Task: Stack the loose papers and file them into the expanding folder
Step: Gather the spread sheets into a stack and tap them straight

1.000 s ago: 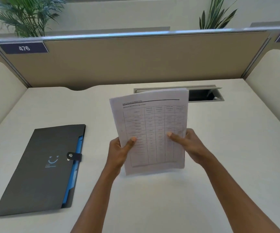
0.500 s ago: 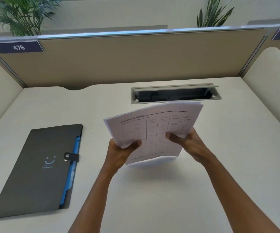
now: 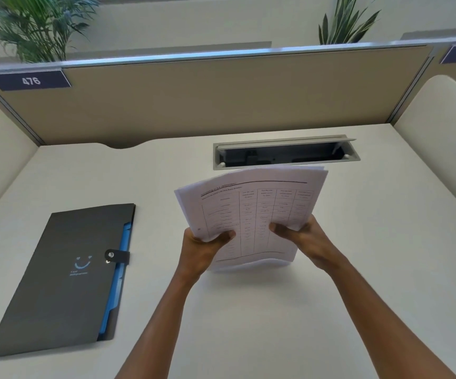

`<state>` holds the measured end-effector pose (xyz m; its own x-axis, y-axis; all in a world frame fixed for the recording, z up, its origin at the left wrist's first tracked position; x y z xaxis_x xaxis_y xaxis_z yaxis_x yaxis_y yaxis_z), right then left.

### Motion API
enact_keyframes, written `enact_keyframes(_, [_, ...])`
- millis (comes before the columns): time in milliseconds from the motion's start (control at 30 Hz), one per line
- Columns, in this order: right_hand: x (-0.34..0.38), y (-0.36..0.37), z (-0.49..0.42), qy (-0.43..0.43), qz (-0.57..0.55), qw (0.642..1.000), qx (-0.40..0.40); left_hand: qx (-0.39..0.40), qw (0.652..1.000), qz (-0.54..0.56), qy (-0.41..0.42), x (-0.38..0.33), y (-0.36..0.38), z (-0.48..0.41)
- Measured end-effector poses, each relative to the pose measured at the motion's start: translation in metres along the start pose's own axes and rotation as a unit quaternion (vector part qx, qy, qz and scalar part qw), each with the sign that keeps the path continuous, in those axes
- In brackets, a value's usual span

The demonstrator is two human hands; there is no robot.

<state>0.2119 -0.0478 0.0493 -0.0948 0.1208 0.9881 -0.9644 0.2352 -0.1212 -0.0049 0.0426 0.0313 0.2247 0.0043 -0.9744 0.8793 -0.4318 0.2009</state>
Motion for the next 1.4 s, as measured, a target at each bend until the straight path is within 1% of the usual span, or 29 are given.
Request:
enact_keyframes(133, [0.005,-0.001,0.003,0.003,0.003,1.0,-0.001,-0.016,1.0,0.004,-0.027,0.001,-0.001,0.0])
enact_keyframes(233, [0.003,-0.002,0.007,0.009,0.001,1.0,0.012,-0.023,0.996,0.008,-0.08,0.003,-0.002,0.0])
enact_keyframes(400, [-0.013,-0.002,0.012,0.05,0.004,0.999,0.01,0.019,0.979,0.057,-0.197,0.013,-0.004,0.006])
enact_keyframes(467, [-0.025,0.0,0.014,0.077,-0.008,0.997,-0.012,0.017,0.973,0.054,-0.225,0.02,-0.006,0.008])
enact_keyframes(567, [-0.047,0.005,0.018,0.123,0.004,0.99,-0.062,-0.025,0.967,0.045,-0.248,0.034,-0.009,0.013])
enact_keyframes(633, [-0.06,0.009,0.022,0.143,0.016,0.986,-0.088,-0.072,0.965,0.018,-0.252,0.044,-0.012,0.017])
enact_keyframes(733, [-0.075,0.013,0.027,0.158,0.044,0.981,-0.101,-0.143,0.956,-0.051,-0.252,0.058,-0.015,0.025])
enact_keyframes(867, [-0.087,0.012,0.028,0.173,0.085,0.973,-0.123,-0.19,0.942,-0.167,-0.22,0.063,-0.014,0.034])
enact_keyframes(967, [-0.09,0.01,0.028,0.166,0.141,0.966,-0.14,-0.216,0.93,-0.225,-0.194,0.061,-0.012,0.04])
enact_keyframes(1100, [-0.09,0.009,0.028,0.143,0.212,0.955,-0.149,-0.227,0.918,-0.265,-0.189,0.065,-0.016,0.043])
enact_keyframes(1233, [-0.087,0.011,0.025,0.12,0.272,0.944,-0.143,-0.213,0.907,-0.312,-0.187,0.061,-0.012,0.041])
enact_keyframes(1333, [-0.083,0.016,0.024,0.112,0.304,0.94,-0.11,-0.19,0.9,-0.352,-0.174,0.062,-0.007,0.04])
enact_keyframes(1400, [-0.082,0.019,0.023,0.133,0.327,0.931,-0.09,-0.181,0.894,-0.377,-0.162,0.062,-0.005,0.039])
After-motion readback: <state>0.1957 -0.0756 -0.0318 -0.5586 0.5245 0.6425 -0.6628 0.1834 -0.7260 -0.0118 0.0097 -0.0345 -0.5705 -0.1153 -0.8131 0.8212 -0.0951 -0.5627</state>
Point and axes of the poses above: each hand's wrist, its own z-axis away from the middle knuckle, its own y-axis out of the palm, x = y × z, the point moved 3 cm from there along -z, towards the middle knuckle, and after that the axes turned 7 degrees about z, right-handed, at the moved point
